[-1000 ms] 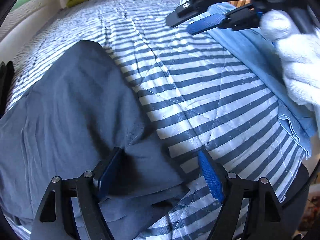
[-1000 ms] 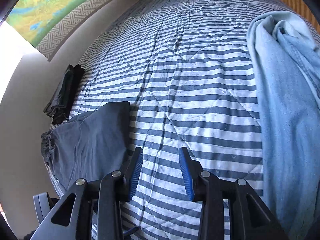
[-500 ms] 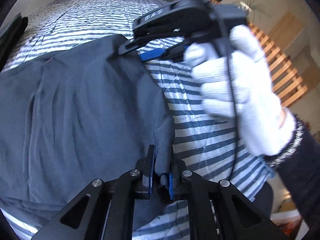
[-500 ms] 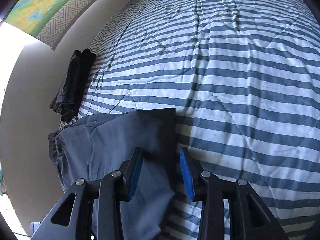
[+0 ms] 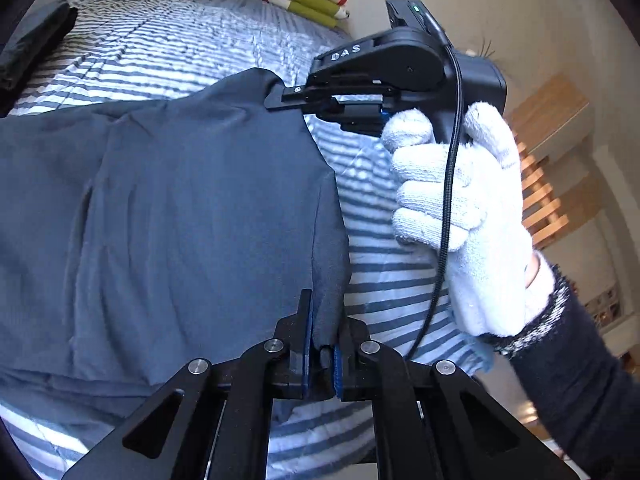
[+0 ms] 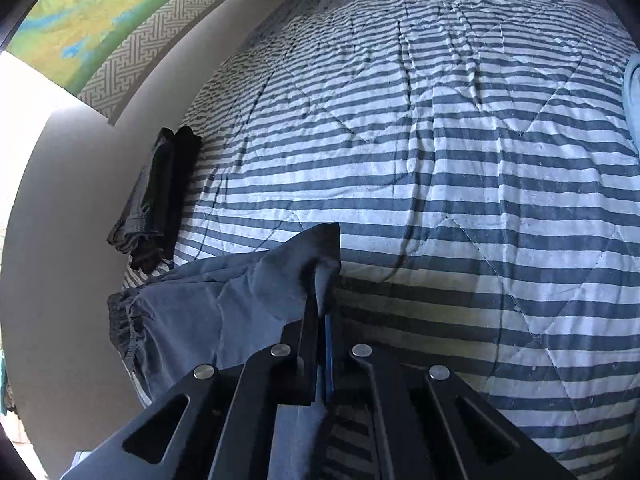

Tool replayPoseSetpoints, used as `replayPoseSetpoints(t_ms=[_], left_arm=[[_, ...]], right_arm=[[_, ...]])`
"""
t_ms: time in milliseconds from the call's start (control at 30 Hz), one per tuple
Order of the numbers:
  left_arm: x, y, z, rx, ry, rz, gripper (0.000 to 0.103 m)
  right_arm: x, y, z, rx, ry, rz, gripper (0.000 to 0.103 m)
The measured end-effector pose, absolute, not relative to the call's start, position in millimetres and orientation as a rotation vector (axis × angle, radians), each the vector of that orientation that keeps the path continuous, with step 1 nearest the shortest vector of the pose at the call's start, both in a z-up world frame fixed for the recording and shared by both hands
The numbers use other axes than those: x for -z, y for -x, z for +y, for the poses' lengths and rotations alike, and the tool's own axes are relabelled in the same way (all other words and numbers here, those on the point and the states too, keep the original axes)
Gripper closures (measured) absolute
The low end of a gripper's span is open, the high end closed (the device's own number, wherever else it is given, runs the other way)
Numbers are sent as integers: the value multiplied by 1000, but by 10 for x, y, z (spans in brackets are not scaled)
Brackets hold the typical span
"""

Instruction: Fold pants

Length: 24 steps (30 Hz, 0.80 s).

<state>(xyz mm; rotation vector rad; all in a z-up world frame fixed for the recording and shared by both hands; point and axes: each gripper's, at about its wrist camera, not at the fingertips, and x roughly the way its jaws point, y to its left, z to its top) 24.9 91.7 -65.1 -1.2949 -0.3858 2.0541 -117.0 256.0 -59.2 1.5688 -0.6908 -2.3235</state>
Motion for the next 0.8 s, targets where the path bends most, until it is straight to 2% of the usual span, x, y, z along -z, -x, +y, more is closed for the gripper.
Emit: replayPoseSetpoints(t_ms=[200, 400, 600, 800], left_arm=[[356, -398, 302, -2084, 1197, -508, 96], [200, -526, -550, -2172, 1129, -638, 96], [269, -620, -1595, -2303, 1093, -798, 96], [438, -755, -2545, -2428, 1083, -940, 96]], right_arm=[[124, 1090, 2237, 2394, -1533, -678, 101], [-301, 1178, 1405, 2447, -1500, -522, 101], [-414, 1393, 337, 2414, -1486, -350, 101], [-242, 1652, -883, 2338, -1506, -189, 101]])
